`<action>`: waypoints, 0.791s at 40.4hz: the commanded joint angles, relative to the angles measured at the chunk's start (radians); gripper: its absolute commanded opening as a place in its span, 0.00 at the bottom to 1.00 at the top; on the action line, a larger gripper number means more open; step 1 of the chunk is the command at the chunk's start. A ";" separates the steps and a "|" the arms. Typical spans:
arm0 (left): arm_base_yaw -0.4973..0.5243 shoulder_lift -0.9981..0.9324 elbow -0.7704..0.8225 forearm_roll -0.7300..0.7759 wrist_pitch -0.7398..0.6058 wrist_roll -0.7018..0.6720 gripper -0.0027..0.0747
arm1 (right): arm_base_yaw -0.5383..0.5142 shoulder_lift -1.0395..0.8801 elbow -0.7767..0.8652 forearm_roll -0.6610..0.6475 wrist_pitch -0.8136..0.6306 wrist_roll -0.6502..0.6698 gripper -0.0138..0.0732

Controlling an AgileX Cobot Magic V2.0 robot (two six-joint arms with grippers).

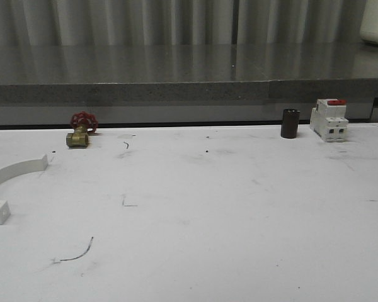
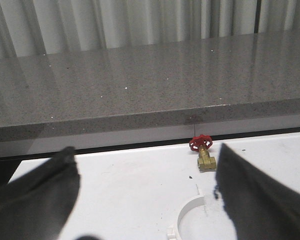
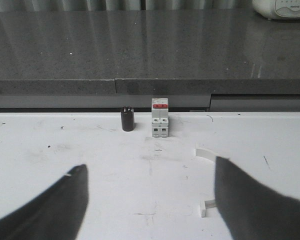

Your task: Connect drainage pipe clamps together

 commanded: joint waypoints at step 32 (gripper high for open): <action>0.064 0.689 -0.491 -0.106 0.496 -0.006 0.76 | -0.006 0.017 -0.037 -0.014 -0.071 -0.007 0.90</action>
